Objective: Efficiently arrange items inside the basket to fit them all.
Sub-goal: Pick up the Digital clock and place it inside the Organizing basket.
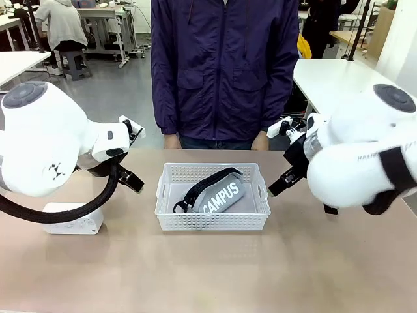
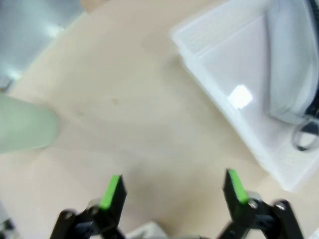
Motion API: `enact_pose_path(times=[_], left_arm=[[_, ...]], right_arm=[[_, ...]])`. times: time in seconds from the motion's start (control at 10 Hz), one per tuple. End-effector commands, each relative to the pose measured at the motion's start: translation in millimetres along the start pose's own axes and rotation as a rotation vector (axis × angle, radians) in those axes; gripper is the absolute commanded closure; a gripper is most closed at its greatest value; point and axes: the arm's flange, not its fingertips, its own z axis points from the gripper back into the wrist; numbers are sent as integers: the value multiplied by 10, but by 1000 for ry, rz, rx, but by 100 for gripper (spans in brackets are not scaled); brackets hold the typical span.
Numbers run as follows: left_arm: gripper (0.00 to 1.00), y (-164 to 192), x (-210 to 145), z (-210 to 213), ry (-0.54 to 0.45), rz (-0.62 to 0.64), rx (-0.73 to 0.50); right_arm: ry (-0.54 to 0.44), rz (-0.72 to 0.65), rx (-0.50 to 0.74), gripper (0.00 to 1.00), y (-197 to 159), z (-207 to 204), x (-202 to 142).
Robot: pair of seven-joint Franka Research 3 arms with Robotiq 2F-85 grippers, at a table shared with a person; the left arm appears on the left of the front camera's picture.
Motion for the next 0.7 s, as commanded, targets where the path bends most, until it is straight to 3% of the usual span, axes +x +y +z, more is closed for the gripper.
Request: enact_pose_path(times=[0.0, 0.1, 0.2, 0.3, 0.5, 0.6], left_arm=[[0, 120, -291, 626, -22, -15, -228], [0, 216, -435, 900, -86, 3, -355], [0, 369, -644, 1179, -195, 43, -455], [0, 560, -942, 1499, -363, 116, -548], [0, 972, -1596, 1927, -667, 324, -629], [0, 1099, -1835, 1977, -769, 434, -599]], right_arm=[[-94, -136, 300, 0, -378, 926, -332], [-133, -373, 284, 0, -531, 1258, -466], [-196, -522, 346, 0, -683, 1540, -642], [-254, -635, 406, 0, -868, 1797, -900], [-371, -766, 560, 0, -1346, 2158, -1509], [-441, -851, 594, 0, -1598, 2299, -1876]])
